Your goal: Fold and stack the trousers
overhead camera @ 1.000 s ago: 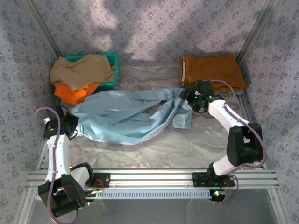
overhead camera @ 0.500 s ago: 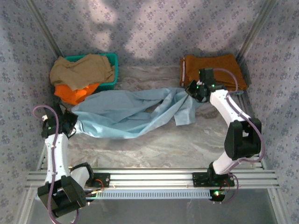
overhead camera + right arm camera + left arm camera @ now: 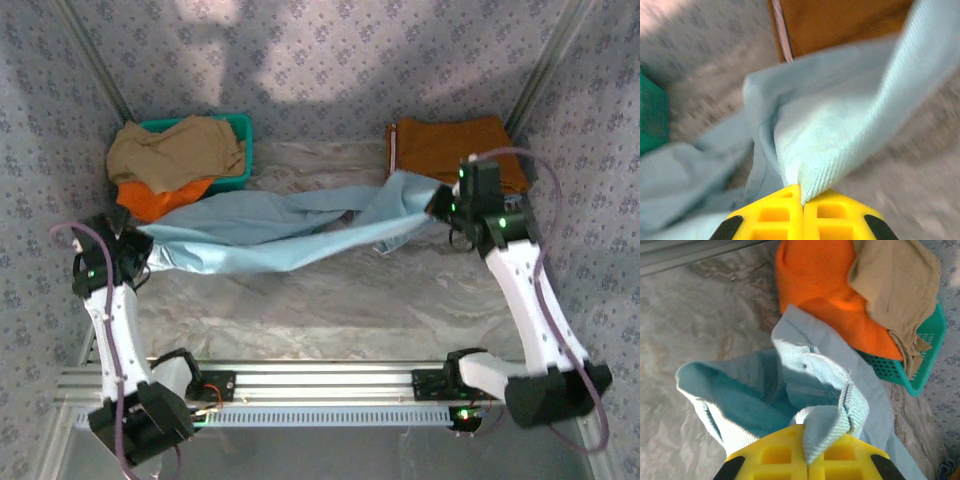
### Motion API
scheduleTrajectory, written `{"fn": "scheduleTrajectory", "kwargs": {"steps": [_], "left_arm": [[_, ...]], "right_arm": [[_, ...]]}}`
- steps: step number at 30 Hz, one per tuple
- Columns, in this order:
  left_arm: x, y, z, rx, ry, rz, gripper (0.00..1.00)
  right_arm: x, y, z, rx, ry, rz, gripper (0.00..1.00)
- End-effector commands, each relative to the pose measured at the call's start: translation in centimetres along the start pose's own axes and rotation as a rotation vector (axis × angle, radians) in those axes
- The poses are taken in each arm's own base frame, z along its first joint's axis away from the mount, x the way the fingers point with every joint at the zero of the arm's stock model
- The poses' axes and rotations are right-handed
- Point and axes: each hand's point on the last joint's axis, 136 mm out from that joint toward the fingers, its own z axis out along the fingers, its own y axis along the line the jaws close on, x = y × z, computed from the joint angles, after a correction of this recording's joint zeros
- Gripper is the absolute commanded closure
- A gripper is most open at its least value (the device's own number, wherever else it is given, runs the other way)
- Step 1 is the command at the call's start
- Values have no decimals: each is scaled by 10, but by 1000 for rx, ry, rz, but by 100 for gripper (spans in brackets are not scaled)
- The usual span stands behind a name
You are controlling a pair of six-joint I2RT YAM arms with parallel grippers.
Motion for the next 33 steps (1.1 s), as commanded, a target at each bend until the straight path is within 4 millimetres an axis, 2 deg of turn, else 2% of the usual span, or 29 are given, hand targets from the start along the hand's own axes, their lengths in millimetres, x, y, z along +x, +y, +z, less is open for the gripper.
{"fn": "scheduleTrajectory", "kwargs": {"steps": [1, 2, 3, 5, 6, 7, 9, 12, 14, 18, 22, 24, 26, 29, 33], "left_arm": [[18, 25, -9, -15, 65, -43, 92], [25, 31, -8, -25, 97, -54, 70], [29, 33, -8, -25, 116, -58, 53], [32, 34, -10, -13, 120, -77, 29], [29, 32, -12, -7, 106, -79, 21], [25, 30, -15, -1, 88, -76, 17], [17, 21, -21, 14, 69, -79, 10], [15, 0, -24, 110, 85, -93, 8], [22, -9, -22, 122, 101, -45, 9], [65, -27, -2, 113, 202, 120, 10], [120, -39, 34, 98, 301, 252, 11], [139, -39, 55, 81, 335, 281, 11], [158, -34, 80, 53, 373, 292, 12], [172, -22, 110, 10, 393, 272, 14], [167, 0, 128, -59, 337, 262, 14]], "right_arm": [[63, -42, -12, 119, 150, 2, 77], [80, -45, -14, 102, 193, 13, 54], [92, -46, -15, 90, 221, 25, 49], [107, -50, -23, 72, 223, 63, 52], [109, -50, -26, 57, 203, 76, 48], [107, -52, -30, 67, 176, 85, 41], [102, -52, -32, 68, 148, 84, 35], [97, -44, -19, 62, 165, 60, 34], [95, -43, -1, 75, 182, 50, 33], [91, -46, 41, 102, 203, 91, 33], [75, -68, 91, 139, 209, 196, 37], [73, -84, 115, 151, 237, 275, 47], [79, -105, 140, 185, 281, 365, 74], [91, -138, 167, 253, 331, 480, 98], [103, -175, 184, 325, 364, 597, 100]]}}
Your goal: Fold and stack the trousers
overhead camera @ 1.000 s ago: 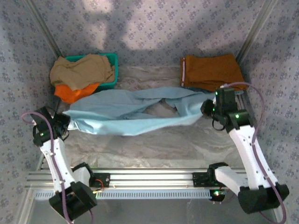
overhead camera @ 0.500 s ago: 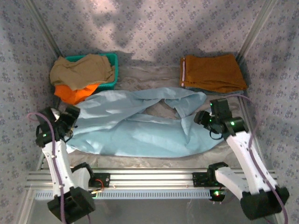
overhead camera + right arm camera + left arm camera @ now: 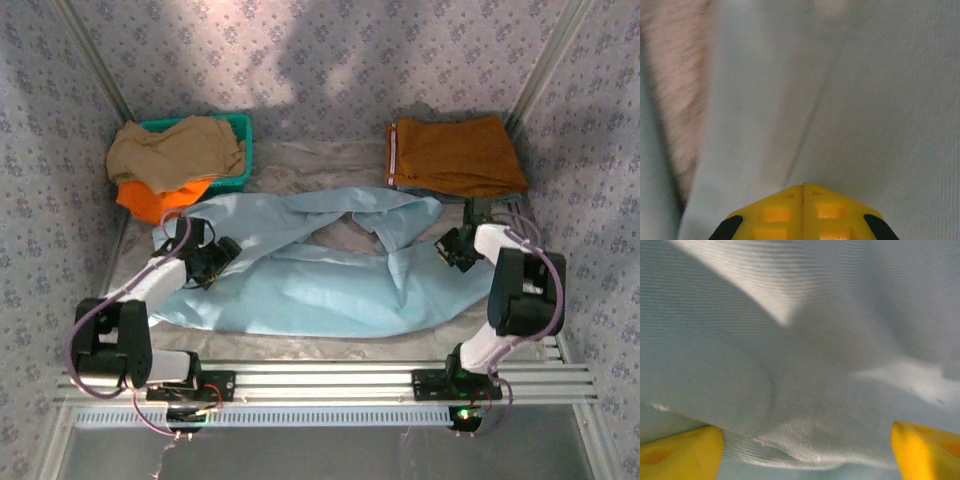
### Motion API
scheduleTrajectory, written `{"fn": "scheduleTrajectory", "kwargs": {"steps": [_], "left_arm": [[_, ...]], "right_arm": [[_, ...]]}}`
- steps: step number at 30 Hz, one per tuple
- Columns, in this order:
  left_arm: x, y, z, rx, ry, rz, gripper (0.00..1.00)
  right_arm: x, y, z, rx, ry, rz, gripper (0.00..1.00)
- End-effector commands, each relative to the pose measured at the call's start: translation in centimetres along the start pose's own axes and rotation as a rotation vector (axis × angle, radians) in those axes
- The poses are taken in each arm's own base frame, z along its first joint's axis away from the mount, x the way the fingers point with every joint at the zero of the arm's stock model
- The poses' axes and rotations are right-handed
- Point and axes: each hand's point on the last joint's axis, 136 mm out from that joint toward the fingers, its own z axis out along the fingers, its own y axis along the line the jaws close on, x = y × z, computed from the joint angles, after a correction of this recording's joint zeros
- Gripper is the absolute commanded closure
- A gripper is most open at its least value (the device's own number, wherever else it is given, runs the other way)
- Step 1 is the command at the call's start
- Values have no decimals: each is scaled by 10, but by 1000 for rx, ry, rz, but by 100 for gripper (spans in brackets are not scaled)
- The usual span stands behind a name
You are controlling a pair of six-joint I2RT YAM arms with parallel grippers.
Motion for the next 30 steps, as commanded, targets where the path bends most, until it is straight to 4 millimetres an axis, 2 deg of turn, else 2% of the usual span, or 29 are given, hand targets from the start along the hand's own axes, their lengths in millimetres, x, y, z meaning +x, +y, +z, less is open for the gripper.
{"fn": "scheduleTrajectory", "kwargs": {"steps": [1, 7, 10, 12, 14, 16, 17, 18, 19, 22, 25, 27, 30], "left_arm": [[-28, 0, 3, 5, -130, -34, 14], [-37, 34, 11, -25, -154, -136, 15], [-45, 43, 3, -29, -177, -147, 15], [-52, 44, -8, -32, -198, -142, 16], [-57, 46, -23, -44, -227, -148, 17], [-61, 38, -39, -24, -256, -133, 16], [-61, 32, -47, -6, -264, -120, 15], [-61, 27, -55, 5, -265, -108, 14], [-60, 21, -62, 15, -269, -91, 12], [-50, 9, -77, 36, -272, -38, 9], [-33, 9, -79, 56, -245, -34, 8], [-20, 11, -74, 74, -212, -31, 8], [-2, 18, -66, 70, -157, -25, 8]], "right_arm": [[-14, -12, 11, 6, 2, 102, 100], [-48, -34, 19, 66, -19, 178, 100], [-66, -18, 16, 6, -46, 164, 100], [-71, -1, 2, -13, -55, 118, 100], [-73, 11, -20, -23, -96, 75, 96], [-70, 15, -49, -30, -138, 40, 85], [-64, 13, -61, -32, -146, 28, 74], [-58, 8, -73, -32, -152, 24, 62], [-55, 2, -82, -32, -163, 29, 55], [-30, -41, -94, 7, -132, 109, 44], [-15, -77, -94, 4, -119, 205, 33], [-12, -87, -92, -17, -116, 241, 27], [-6, -89, -80, -37, -58, 270, 25]]}}
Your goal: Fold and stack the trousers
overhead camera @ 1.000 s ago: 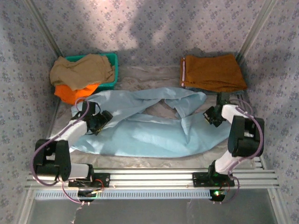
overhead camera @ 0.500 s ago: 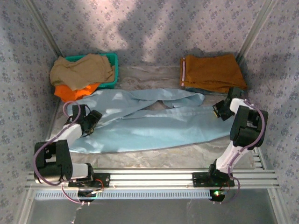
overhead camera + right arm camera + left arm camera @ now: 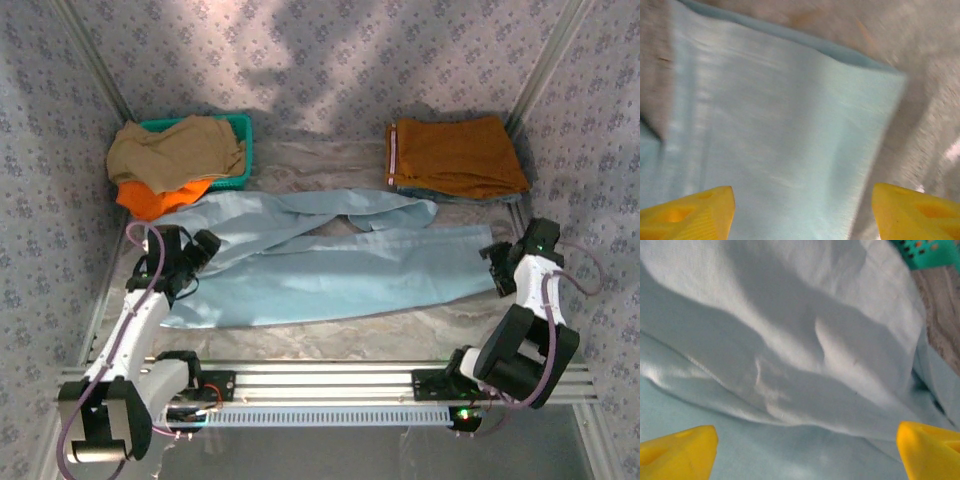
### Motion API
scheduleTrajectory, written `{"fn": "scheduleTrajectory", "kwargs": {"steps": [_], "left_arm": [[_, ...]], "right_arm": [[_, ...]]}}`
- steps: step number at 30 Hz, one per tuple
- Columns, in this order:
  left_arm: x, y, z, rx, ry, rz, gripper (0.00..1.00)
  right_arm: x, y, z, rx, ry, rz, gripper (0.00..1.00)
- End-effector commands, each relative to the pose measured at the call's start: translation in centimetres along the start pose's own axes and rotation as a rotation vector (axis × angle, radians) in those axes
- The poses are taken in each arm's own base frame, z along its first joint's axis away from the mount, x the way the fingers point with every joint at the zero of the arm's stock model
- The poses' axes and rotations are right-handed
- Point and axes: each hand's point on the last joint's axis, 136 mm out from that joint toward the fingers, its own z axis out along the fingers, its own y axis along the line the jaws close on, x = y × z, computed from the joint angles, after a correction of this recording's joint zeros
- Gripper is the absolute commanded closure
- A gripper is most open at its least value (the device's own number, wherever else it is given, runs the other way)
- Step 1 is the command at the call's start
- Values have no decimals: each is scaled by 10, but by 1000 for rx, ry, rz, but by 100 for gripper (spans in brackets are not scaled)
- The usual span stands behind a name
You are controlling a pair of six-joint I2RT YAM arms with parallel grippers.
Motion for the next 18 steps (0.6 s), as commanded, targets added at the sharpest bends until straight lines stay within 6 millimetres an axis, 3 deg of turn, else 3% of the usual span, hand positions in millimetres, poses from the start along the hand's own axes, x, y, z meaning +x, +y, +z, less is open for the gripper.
{"fn": "scheduleTrajectory", "kwargs": {"steps": [1, 5, 8, 9, 10, 12, 18], "left_arm": [[32, 21, 2, -53, 104, -2, 8], [48, 38, -3, -93, 136, -5, 8], [56, 47, -7, -117, 153, -18, 8], [58, 49, -8, -121, 156, -19, 8], [59, 51, -8, -130, 160, -18, 9], [59, 53, -8, -139, 156, -16, 8], [54, 51, -9, -145, 144, -24, 9]], "right_arm": [[23, -6, 14, 8, 116, 11, 25], [28, -12, 40, 42, 162, 6, 24], [28, -14, 57, 64, 185, 31, 39], [29, -16, 61, 63, 191, 46, 54], [30, -18, 62, 67, 189, 63, 76], [28, -25, 57, 94, 156, 73, 100], [25, -68, 22, 149, 78, 162, 100]]}}
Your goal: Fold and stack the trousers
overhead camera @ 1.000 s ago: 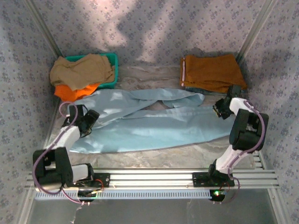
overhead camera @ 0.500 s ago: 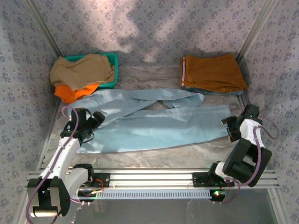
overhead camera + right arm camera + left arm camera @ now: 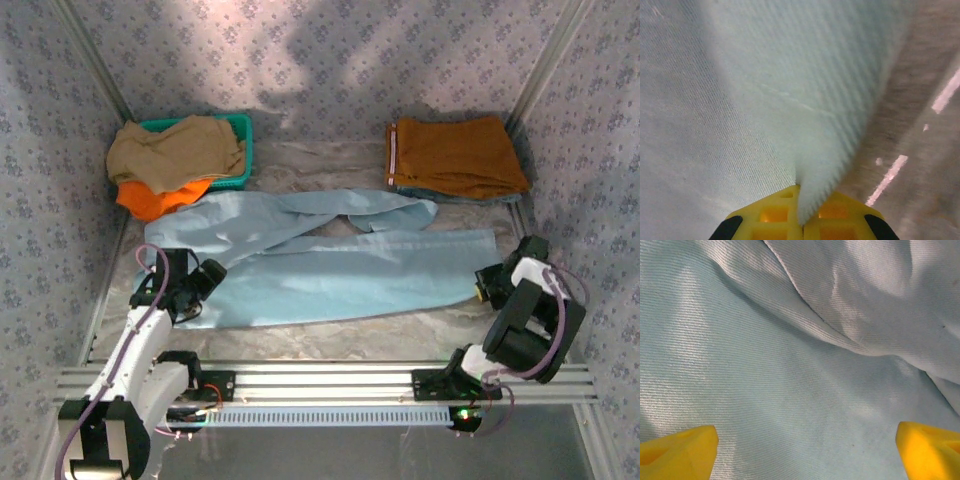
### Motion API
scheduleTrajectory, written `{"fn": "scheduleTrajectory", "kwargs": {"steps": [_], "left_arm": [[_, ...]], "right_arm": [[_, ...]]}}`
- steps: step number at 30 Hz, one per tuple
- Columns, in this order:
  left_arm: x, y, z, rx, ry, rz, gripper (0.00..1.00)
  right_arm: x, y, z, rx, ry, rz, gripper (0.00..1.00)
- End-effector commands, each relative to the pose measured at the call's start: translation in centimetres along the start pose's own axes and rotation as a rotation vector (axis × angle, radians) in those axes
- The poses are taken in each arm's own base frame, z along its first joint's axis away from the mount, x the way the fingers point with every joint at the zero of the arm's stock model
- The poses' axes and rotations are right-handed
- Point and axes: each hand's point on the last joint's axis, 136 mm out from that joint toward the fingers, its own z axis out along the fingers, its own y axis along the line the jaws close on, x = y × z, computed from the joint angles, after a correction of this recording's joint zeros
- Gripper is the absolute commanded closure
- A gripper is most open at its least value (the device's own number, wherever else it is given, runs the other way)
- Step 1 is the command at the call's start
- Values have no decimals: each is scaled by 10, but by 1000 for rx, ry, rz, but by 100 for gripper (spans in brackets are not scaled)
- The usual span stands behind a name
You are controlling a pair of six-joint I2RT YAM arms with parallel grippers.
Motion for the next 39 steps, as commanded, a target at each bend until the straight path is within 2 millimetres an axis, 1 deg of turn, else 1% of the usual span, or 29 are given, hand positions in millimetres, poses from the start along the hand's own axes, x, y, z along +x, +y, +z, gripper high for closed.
{"fn": "scheduleTrajectory", "kwargs": {"steps": [1, 4, 5, 6, 7, 8, 9, 10, 12, 14, 16, 17, 19, 20, 21, 22, 23, 24, 26, 27, 29, 31, 34, 35, 37, 38, 39], "left_arm": [[0, 0, -4, -17, 3, -12, 9], [-8, -7, -10, -12, -8, 3, 9], [-10, -9, -11, -12, -10, 11, 9], [-13, -11, -12, -14, -11, 19, 9], [-15, -14, -13, -15, -13, 26, 9], [-17, -17, -13, -13, -13, 30, 9], [-20, -20, -13, -8, -12, 34, 9], [-22, -25, -12, 2, -11, 38, 9], [-25, -38, -12, 35, 3, 51, 9], [-29, -51, -10, 58, 12, 72, 10], [-27, -73, -6, 98, 33, 116, 10], [-27, -82, -3, 105, 37, 139, 11], [-21, -100, 11, 96, 59, 193, 11], [-19, -105, 17, 91, 66, 208, 12], [-17, -111, 26, 91, 65, 214, 12], [-16, -113, 35, 97, 64, 210, 12], [-17, -115, 43, 106, 57, 201, 12], [-17, -112, 51, 101, 47, 187, 12], [-19, -105, 62, 75, 27, 178, 12], [-18, -97, 68, 48, 23, 175, 12], [-14, -81, 76, 4, 21, 165, 12], [-8, -60, 79, -39, 27, 137, 13], [5, -24, 72, -99, 36, 80, 14], [9, -14, 68, -117, 33, 61, 14], [20, 10, 56, -164, 41, 35, 15], [25, 19, 51, -180, 47, 21, 14], [31, 29, 46, -195, 56, 6, 15]], "right_arm": [[-2, -34, -20, 53, -52, 74, 100], [-9, -56, -35, 60, -117, 146, 100], [-11, -61, -38, 61, -132, 161, 100], [-13, -62, -39, 48, -147, 181, 98], [-14, -59, -41, 25, -143, 184, 81], [-13, -54, -42, 12, -132, 180, 70], [-13, -45, -44, -7, -125, 153, 64], [-11, -31, -47, -30, -125, 103, 60], [0, 0, -57, -53, -128, -40, 57], [18, 34, -71, -69, -155, -198, 53], [47, 76, -81, -132, -181, -374, 46], [62, 93, -81, -155, -178, -441, 46], [94, 126, -76, -175, -159, -578, 53], [106, 138, -71, -174, -150, -626, 60], [119, 151, -63, -178, -134, -674, 72], [133, 160, -52, -173, -96, -713, 85], [144, 173, -44, -201, -69, -748, 94], [156, 179, -32, -190, -35, -780, 100], [167, 181, -13, -154, -11, -818, 100], [172, 178, -3, -134, 0, -833, 100], [174, 167, 13, -94, 22, -838, 100], [175, 147, 25, -52, 54, -842, 100], [176, 105, 35, 21, 94, -846, 100], [177, 93, 35, 38, 104, -845, 100], [176, 62, 33, 84, 130, -844, 100], [177, 55, 30, 85, 134, -843, 100], [174, 44, 25, 107, 132, -834, 100]]}}
